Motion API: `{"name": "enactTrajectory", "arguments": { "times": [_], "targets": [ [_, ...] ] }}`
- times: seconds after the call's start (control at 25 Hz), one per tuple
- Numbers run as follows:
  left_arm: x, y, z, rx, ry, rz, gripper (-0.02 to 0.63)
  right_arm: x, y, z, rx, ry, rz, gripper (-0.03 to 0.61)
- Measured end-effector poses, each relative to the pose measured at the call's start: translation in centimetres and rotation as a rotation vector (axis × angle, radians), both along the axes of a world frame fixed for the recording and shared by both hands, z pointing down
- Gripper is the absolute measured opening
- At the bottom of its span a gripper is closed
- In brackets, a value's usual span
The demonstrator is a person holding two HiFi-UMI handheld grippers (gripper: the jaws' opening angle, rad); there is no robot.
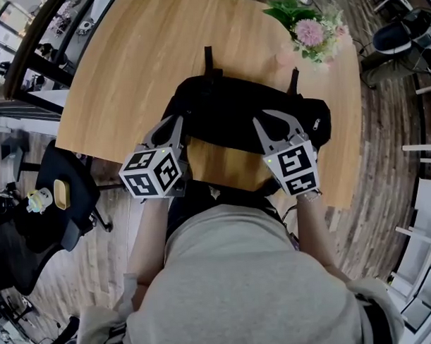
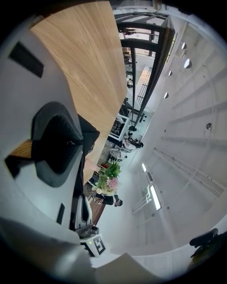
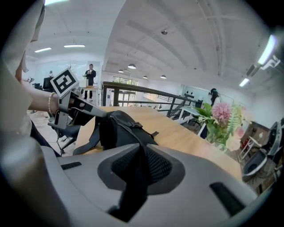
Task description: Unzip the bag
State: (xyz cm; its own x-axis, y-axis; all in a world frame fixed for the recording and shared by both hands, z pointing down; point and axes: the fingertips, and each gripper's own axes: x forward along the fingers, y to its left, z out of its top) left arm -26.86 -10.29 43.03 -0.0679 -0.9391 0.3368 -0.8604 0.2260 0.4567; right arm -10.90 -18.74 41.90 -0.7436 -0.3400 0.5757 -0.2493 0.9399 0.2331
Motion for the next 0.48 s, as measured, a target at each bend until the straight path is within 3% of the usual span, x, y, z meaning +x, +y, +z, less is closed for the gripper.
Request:
{"name": "enactTrajectory", "arguments": {
  "times": [0.28, 0.48],
  "targets": [
    [0.3, 0.1, -0.3, 0.004, 0.023, 0.025, 0.023, 0.5, -0.4, -0.2, -0.081, -0.083, 0.063, 0.063],
    [1.9, -1.5, -2.1, 0.039, 0.030, 0.099, 0.023, 0.9, -0.9, -1.1, -0.148, -0.188, 0.127, 0.095]
  ]
}}
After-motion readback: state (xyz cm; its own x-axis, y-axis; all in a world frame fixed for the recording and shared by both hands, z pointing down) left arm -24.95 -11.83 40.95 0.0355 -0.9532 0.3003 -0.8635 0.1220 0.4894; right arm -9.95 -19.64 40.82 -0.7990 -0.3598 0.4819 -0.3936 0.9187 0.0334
